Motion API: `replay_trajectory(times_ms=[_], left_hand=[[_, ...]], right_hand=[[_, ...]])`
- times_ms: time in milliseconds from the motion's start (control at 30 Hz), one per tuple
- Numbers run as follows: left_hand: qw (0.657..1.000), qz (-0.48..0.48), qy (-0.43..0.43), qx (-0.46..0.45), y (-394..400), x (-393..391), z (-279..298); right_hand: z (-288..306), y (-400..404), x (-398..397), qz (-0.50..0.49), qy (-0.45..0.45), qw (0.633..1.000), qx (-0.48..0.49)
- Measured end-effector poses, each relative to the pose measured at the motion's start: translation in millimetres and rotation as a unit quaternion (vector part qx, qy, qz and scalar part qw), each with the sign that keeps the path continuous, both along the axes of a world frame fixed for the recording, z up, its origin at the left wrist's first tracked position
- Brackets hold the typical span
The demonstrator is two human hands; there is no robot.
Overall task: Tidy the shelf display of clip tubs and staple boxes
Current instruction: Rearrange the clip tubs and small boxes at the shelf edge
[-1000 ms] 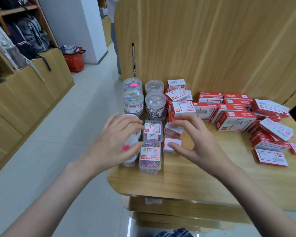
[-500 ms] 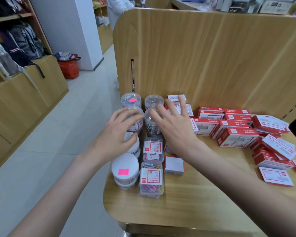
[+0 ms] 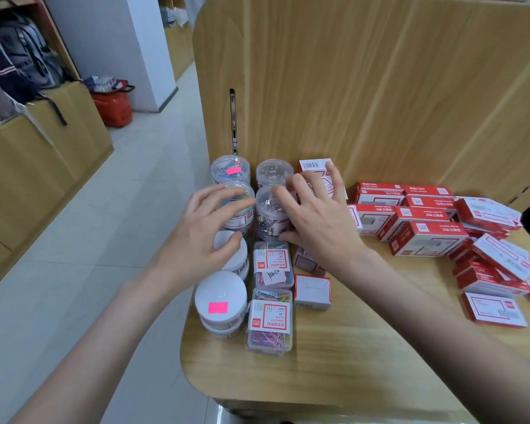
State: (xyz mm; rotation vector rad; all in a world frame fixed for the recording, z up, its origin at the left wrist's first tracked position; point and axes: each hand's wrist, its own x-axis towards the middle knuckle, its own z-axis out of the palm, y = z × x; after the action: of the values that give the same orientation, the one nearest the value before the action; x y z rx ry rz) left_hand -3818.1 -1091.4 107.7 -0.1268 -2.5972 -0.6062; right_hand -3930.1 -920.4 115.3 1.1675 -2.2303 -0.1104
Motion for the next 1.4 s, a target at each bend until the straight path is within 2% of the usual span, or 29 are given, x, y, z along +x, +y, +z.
replay_trajectory(times_ms=[200, 333, 567, 700, 833, 1233, 1400], left_hand=[[1.0, 0.001, -0.009, 0.003, 0.5, 0.7, 0.6], [1.0, 0.002, -0.008, -0.001, 1.2, 4.0, -0.1], [0.999, 0.005, 0.041, 0.011, 22.3, 41.6, 6.1], [1.0, -0.018, 0.006, -0.02, 29.9, 66.6, -9.4], [0.998, -0.029, -0.047, -0.029, 29.3, 71.1, -24.8], [0.999, -0.031, -0.036, -0.026, 26.5, 68.2, -36.6], [0.999, -0.033, -0.026, -0.013, 27.2, 67.7, -40.3]], right_hand=[[8.1, 0.1, 3.7, 0.001, -0.034, 0.999, -0.006], [18.8, 14.0, 11.7, 0.083, -0.059, 0.994, -0.043], [11.8, 58.5, 52.4, 0.182, -0.236, 0.954, -0.019], [-21.7, 62.1, 73.5, 0.143, -0.278, 0.949, 0.052], [-33.7, 60.9, 77.2, 0.124, -0.273, 0.951, 0.08], [-48.2, 55.8, 93.9, 0.086, -0.292, 0.953, 0.005], [-55.3, 46.1, 103.0, 0.055, -0.269, 0.961, -0.027]])
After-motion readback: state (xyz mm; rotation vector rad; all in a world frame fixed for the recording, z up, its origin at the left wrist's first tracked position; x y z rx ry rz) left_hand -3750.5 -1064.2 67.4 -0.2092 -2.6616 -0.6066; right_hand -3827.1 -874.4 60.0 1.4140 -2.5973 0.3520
